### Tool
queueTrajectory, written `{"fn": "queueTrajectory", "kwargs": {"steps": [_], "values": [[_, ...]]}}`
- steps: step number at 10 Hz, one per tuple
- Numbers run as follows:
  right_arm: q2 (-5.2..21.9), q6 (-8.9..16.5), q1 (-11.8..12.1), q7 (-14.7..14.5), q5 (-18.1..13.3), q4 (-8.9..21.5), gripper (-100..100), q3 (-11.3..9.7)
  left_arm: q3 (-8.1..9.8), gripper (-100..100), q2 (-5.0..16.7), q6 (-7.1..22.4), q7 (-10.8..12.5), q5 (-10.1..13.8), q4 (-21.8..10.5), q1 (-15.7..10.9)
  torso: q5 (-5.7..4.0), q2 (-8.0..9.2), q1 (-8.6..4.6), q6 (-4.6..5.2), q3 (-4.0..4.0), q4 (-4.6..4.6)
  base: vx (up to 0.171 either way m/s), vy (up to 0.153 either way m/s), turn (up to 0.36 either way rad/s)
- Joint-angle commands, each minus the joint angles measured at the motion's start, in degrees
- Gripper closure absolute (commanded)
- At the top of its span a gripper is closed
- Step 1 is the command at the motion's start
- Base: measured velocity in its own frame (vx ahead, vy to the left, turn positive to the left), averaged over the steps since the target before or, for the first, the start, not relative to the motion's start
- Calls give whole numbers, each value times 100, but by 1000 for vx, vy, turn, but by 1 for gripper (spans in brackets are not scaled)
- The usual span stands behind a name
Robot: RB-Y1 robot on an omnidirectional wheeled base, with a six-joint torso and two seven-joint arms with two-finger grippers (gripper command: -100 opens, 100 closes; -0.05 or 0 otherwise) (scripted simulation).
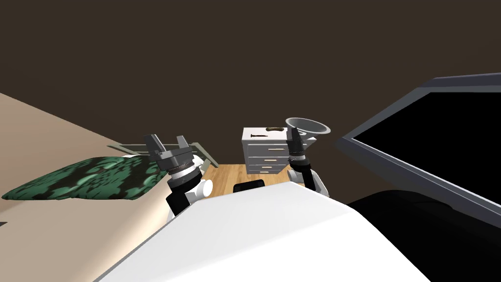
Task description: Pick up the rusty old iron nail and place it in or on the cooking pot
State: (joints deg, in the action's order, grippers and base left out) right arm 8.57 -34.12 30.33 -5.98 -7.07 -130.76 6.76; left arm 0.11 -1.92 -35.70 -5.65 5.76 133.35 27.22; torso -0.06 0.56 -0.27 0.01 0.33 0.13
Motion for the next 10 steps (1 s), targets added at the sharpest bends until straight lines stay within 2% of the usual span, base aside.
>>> {"fn": "queueTrajectory", "kwargs": {"steps": [1,4,5,6,7,8,9,10], "values": [[269,-15,3,-26,-160,64,-100,211,0,0,0,0,0,0,0,0,0,0,0,0,0,0,-137,-61,19],[809,-65,-7,-65,-515,263,-100,647,0,0,0,0,0,0,0,0,1,3,7,0,2,1,-155,-46,29],[908,-65,-7,-65,-515,263,-100,647,0,0,0,0,0,0,0,0,0,6,0,0,4,2,-102,-40,11],[1116,-90,-10,-74,-645,349,-100,799,0,0,0,0,0,0,0,1,1,-11,8,0,-5,-1,-72,-20,19],[1168,-90,-10,-74,-645,349,-100,799,0,0,0,0,0,0,0,1,2,-23,14,-1,-12,-4,-53,-10,12],[1393,-119,-12,-81,-780,445,-100,949,0,0,0,0,0,0,0,1,4,-33,20,-1,-18,-6,-60,-8,21],[1453,-119,-12,-81,-780,445,-100,949,0,0,0,0,0,0,0,1,4,-33,20,-1,-19,-7,-54,-6,15],[1678,-154,-13,-85,-919,548,-100,1097,0,0,0,0,0,0,0,1,4,-36,23,-1,-20,-7,-66,-2,32]]}}
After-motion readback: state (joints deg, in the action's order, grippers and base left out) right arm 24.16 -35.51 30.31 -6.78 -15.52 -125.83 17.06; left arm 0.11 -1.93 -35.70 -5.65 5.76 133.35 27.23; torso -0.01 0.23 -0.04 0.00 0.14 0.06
